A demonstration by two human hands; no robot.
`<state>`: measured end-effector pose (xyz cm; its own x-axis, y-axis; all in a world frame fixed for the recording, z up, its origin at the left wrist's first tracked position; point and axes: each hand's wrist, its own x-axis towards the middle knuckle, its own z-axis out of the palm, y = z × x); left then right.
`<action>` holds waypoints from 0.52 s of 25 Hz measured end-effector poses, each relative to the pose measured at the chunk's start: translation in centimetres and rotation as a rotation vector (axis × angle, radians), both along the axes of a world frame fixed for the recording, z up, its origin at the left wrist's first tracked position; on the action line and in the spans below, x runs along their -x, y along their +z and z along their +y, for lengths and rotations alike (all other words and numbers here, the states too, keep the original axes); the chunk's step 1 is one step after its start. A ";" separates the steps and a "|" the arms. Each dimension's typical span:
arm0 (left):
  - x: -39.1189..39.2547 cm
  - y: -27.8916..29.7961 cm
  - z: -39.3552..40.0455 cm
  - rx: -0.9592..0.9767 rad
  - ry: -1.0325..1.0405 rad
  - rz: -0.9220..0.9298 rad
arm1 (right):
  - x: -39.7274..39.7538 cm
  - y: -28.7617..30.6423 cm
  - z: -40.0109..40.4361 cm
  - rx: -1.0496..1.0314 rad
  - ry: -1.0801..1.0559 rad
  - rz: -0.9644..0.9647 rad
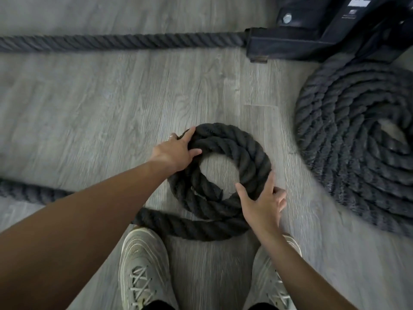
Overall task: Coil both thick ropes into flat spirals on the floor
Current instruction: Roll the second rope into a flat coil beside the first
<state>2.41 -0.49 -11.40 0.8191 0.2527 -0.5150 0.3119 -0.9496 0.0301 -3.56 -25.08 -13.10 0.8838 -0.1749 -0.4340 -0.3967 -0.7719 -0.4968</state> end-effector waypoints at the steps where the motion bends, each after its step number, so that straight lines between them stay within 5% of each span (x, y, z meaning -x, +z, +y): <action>1: 0.2 0.1 -0.2 -0.008 -0.018 0.002 | 0.6 -0.3 -0.2 -0.018 -0.015 0.012; 4: 1.7 0.5 0.3 -0.001 0.075 0.027 | -2.2 -1.0 -0.6 -0.021 0.160 -0.029; 9: 7.2 -0.3 0.2 0.245 0.564 -0.042 | -11.4 0.0 1.1 -0.048 0.443 -0.092; 13: 8.2 0.2 0.1 0.387 0.649 0.035 | -12.2 0.1 1.9 -0.038 0.428 -0.228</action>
